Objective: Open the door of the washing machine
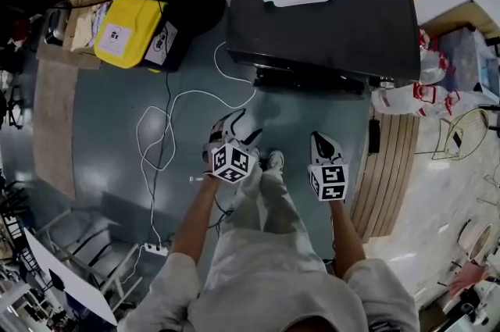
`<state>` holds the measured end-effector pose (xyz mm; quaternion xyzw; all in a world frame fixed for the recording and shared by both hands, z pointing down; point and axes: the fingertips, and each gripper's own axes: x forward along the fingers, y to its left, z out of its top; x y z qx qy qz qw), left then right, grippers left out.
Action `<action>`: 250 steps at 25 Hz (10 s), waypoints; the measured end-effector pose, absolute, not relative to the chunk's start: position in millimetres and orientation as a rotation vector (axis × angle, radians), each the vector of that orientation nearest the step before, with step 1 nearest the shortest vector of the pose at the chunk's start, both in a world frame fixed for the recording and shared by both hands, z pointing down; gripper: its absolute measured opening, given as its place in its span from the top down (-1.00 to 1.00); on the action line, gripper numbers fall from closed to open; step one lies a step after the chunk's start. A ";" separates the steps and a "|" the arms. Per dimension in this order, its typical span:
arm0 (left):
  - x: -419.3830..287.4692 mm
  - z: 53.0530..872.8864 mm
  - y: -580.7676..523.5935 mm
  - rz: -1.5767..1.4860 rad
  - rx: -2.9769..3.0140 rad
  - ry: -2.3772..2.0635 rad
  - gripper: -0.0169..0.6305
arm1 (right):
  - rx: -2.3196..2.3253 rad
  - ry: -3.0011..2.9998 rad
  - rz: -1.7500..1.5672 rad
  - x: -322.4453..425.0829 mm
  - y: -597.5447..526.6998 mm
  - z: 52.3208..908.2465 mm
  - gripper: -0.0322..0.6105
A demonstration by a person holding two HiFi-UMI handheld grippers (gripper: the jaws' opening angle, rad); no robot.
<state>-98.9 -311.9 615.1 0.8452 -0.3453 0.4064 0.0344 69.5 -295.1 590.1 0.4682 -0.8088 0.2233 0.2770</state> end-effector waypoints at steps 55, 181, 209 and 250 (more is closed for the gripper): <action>-53.9 830.3 -450.6 1.148 2.716 -0.975 0.02 | 1.197 -2.077 0.743 36.9 -236.8 763.2 0.90; 395.0 818.0 -17.1 1.134 2.865 -0.014 0.39 | 2.002 -1.526 0.992 327.2 152.7 754.3 0.90; 152.1 682.9 -87.8 0.777 2.694 -0.678 0.92 | 1.760 -1.878 0.779 244.3 30.2 693.4 0.90; -65.8 370.0 -87.4 0.470 2.614 -1.372 0.92 | 1.771 -2.198 0.260 178.4 -42.1 380.0 0.90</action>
